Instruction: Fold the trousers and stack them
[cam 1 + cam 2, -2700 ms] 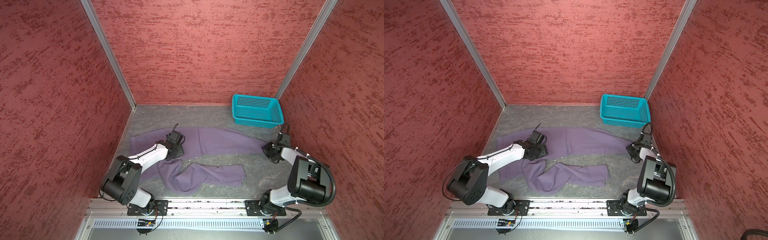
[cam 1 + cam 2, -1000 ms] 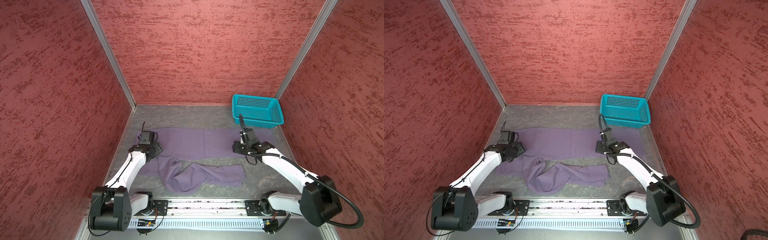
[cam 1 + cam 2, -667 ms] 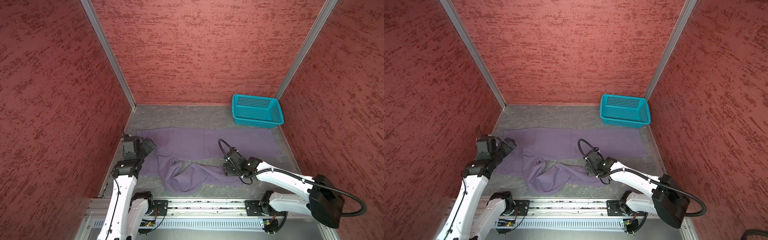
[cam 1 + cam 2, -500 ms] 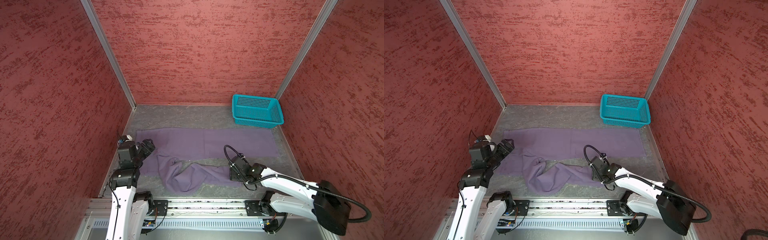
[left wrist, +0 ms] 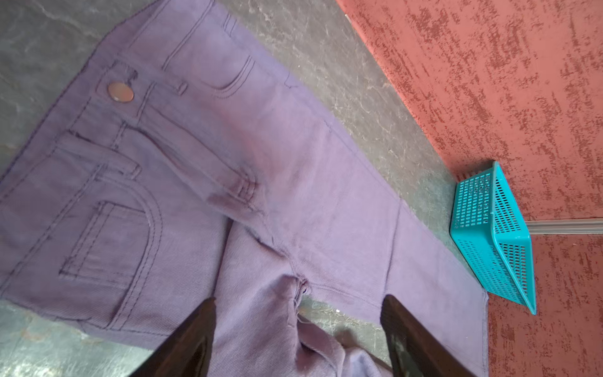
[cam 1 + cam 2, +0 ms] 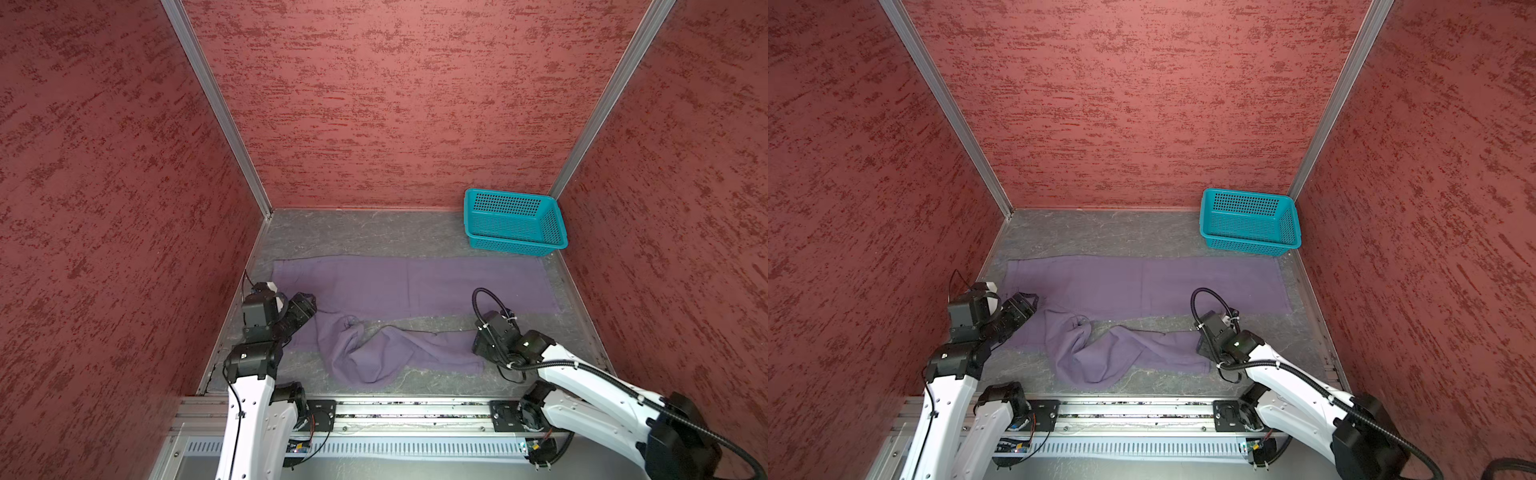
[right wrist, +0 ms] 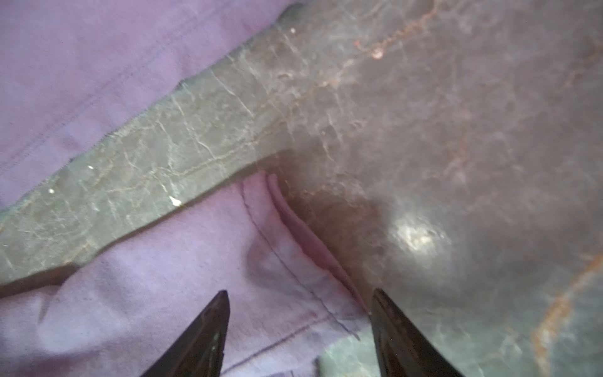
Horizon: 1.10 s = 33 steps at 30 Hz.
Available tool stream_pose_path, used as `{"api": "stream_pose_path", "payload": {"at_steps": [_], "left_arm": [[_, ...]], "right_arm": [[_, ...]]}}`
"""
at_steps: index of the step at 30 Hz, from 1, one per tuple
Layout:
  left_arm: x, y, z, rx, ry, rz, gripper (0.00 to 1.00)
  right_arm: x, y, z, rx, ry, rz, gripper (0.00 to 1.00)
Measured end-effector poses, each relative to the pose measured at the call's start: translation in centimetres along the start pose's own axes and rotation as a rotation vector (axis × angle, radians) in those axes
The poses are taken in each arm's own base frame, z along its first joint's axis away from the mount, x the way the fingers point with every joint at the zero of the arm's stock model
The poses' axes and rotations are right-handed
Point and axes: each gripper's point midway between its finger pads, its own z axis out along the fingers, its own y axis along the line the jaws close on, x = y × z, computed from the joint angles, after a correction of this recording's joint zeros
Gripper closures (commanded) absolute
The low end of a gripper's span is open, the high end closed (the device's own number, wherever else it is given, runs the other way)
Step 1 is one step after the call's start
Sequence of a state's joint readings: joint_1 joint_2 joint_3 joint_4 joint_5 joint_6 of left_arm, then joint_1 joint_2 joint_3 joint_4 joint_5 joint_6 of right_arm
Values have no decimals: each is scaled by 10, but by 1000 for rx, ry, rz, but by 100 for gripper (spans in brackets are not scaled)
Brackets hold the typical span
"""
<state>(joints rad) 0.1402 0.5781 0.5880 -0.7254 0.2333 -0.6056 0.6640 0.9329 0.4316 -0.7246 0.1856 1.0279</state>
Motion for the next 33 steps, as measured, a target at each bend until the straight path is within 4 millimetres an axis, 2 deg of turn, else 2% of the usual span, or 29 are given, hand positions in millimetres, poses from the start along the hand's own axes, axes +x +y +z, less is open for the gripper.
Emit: {"api": "stream_pose_path", "payload": {"at_steps": [3,7,8,11,12,13,15,18,21,24,28,33], "left_arm": [[8,8,6,-23,30,-18,22],[12,13,10,-45,55,-27,22],[12,13,11,-48,60,-28,22],[13,15,13,-56,69,-31,22],[13,15,14,-58,71,-32,22],[14,16,15,-62,76,-33,22],[15,17,16,-71,83,-36,23],[16,24,20,-102,92,-41,26],[19,33,26,-144,104,-47,27],[24,45,34,-184,117,-52,27],[30,63,46,-252,140,-57,27],[35,79,59,-315,171,-67,27]], "right_arm": [[2,-2,1,-1,18,26,32],[9,3,9,-35,54,59,43],[9,6,10,-48,54,66,48],[8,12,12,-69,60,84,83],[9,11,12,-69,67,85,93],[8,11,11,-70,69,88,99],[2,10,5,-62,64,99,100],[-20,16,-19,-72,22,111,100],[-60,30,-61,-120,-78,130,100],[-98,33,-107,-130,-192,136,100],[-127,19,-143,-61,-280,132,100],[-146,-6,-165,49,-326,140,100]]}}
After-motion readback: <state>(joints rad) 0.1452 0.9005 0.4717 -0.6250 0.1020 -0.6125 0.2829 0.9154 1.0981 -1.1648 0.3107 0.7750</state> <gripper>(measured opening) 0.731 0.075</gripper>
